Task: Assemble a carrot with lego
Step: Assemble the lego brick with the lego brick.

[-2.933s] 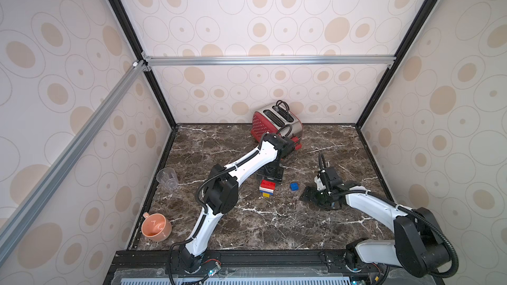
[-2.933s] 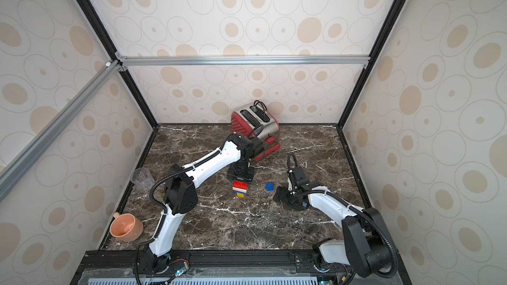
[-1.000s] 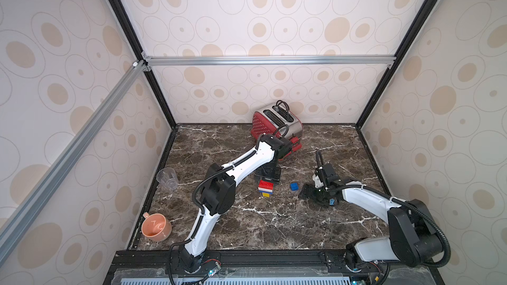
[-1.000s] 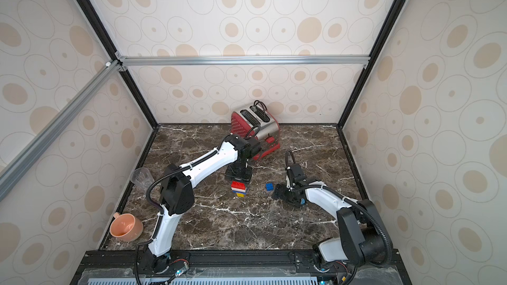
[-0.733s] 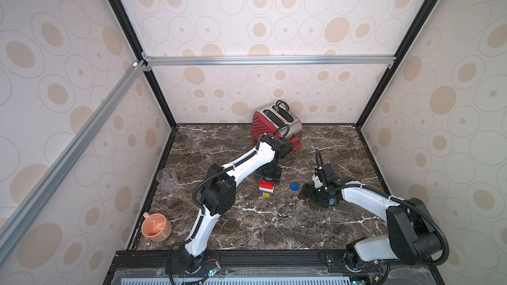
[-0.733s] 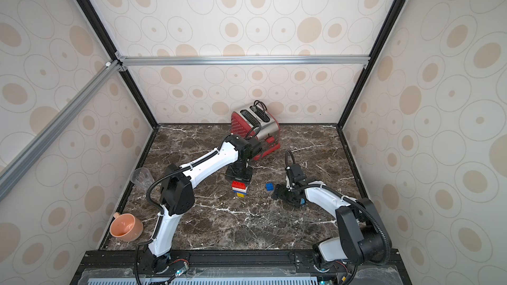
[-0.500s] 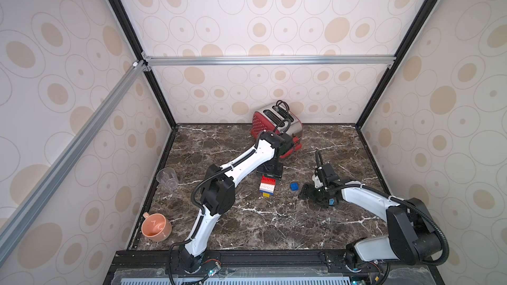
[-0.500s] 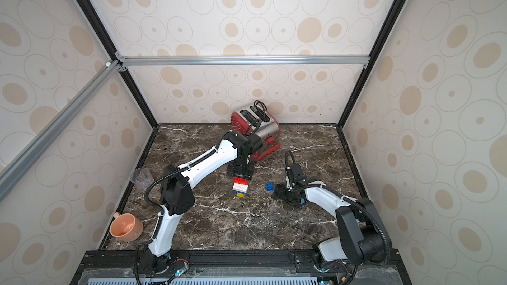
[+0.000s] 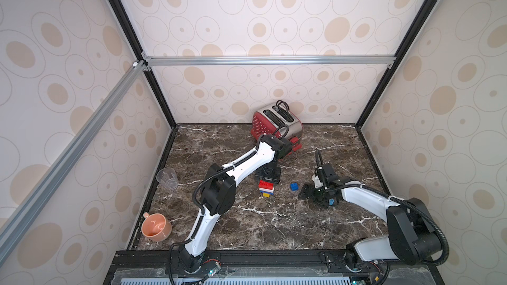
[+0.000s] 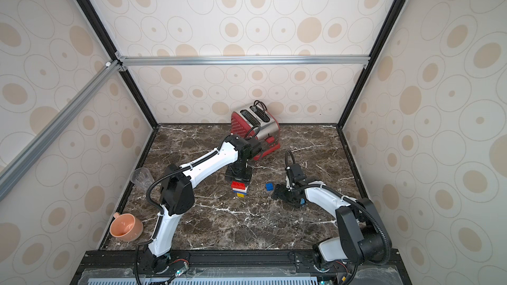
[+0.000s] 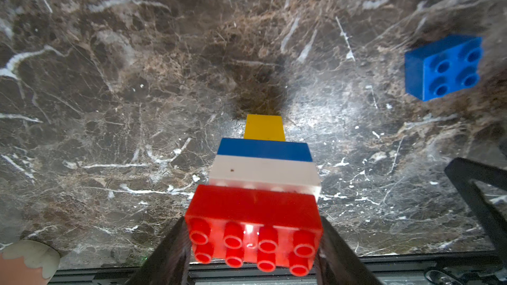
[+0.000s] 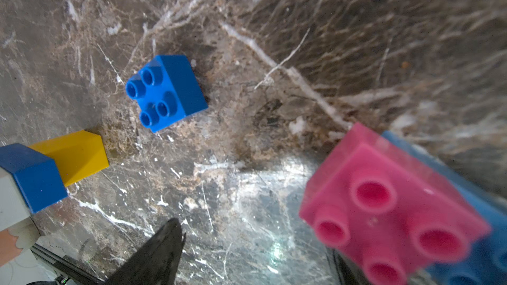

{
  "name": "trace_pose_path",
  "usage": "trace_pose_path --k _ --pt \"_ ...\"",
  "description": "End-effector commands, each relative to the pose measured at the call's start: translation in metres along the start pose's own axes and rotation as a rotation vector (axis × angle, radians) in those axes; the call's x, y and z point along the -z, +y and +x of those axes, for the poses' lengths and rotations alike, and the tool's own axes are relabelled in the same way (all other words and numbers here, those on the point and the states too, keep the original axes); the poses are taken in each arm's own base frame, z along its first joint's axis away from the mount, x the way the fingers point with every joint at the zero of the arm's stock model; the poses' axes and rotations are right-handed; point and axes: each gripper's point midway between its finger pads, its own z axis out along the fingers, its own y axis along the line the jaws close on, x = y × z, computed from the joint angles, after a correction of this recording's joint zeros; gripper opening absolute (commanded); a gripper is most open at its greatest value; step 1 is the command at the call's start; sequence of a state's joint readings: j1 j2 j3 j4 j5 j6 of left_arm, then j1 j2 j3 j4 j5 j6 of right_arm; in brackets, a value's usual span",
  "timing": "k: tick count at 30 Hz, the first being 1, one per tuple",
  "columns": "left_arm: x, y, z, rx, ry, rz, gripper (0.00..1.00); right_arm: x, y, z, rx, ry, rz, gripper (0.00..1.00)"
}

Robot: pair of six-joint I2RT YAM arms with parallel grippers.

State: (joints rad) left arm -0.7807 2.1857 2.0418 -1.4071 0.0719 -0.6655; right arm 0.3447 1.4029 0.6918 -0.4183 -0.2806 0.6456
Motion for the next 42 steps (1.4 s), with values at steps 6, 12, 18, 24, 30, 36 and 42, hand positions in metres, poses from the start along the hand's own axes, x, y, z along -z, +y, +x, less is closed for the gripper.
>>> trace_pose_path --k 6,12,18,24,30,36,42 --pt "0.011 0.001 0.004 0.009 0.004 0.009 0.53 0.002 0.001 -0.006 -0.014 -0.007 0.002 0.84" --pt "0.014 0.001 0.005 0.003 0.013 0.001 0.53 0.002 0.003 -0.008 -0.010 -0.008 -0.002 0.84" --pt "-0.001 0.001 0.013 -0.003 0.054 -0.019 0.53 0.003 0.002 -0.007 -0.009 -0.008 -0.001 0.84" --pt "-0.010 -0.001 0.014 -0.010 0.072 -0.024 0.53 0.003 0.003 -0.008 -0.007 -0.009 -0.001 0.84" --pt "-0.012 -0.007 0.017 -0.021 0.091 -0.019 0.53 0.003 0.005 -0.010 -0.006 -0.010 -0.005 0.84" --pt "-0.016 -0.019 0.020 -0.026 0.115 0.003 0.53 0.002 0.007 -0.012 -0.003 -0.012 -0.009 0.84" --pt "-0.025 -0.009 0.023 -0.041 0.149 -0.065 0.53 0.003 0.008 -0.013 -0.007 -0.023 -0.016 0.84"
